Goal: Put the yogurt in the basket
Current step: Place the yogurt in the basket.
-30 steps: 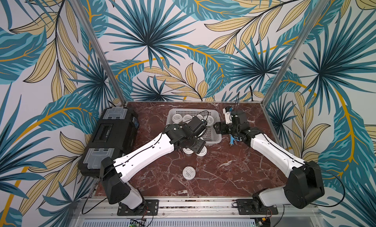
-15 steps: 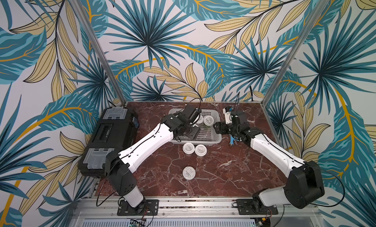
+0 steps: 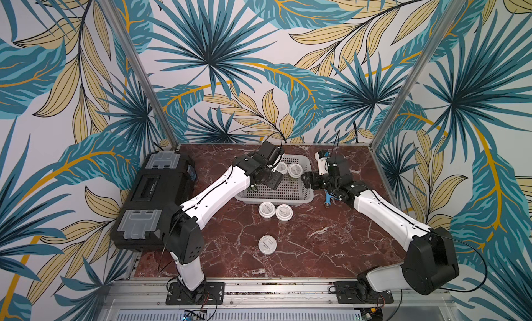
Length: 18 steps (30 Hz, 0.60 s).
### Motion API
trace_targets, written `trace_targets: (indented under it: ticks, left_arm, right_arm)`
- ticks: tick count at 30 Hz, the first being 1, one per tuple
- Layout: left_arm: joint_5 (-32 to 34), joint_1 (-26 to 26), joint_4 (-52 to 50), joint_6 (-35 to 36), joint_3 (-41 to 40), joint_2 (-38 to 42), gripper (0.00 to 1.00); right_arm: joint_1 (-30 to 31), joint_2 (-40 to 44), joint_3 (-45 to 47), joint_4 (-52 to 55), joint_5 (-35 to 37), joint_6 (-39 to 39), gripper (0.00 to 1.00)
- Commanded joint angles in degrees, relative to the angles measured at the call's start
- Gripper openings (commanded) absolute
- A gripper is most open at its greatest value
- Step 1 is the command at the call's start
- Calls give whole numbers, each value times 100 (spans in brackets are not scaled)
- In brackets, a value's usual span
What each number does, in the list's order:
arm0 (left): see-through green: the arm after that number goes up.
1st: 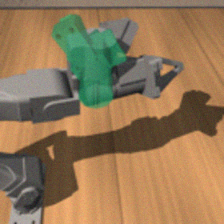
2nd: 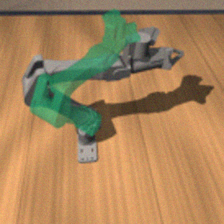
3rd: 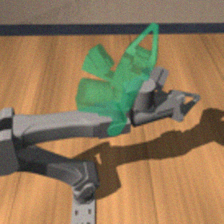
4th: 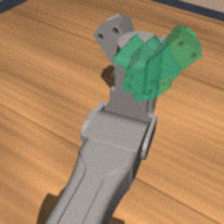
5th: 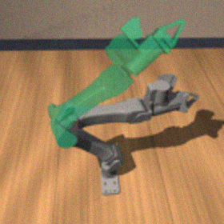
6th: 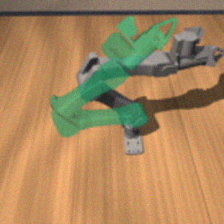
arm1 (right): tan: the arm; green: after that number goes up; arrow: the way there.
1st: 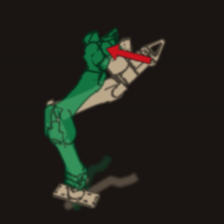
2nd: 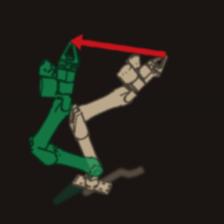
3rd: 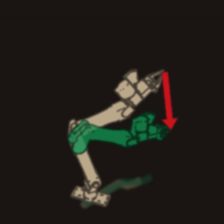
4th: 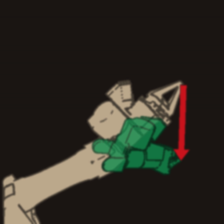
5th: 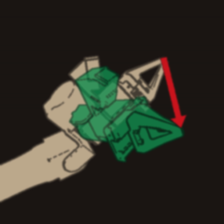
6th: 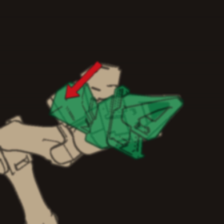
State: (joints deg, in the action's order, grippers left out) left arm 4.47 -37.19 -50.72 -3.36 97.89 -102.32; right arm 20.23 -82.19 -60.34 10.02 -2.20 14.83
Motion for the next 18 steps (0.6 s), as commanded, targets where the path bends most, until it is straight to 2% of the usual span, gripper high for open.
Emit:
trace_targets:
  ticks: [1,18]
  left_arm:
    - [-65,65,73,42,295,-121,69]
    - [20,185,384,-108,42,-646,69]
  right_arm:
    - [-19,41,143,-150,-53,74,87]
    - [-1,149,162,-132,-55,88,87]
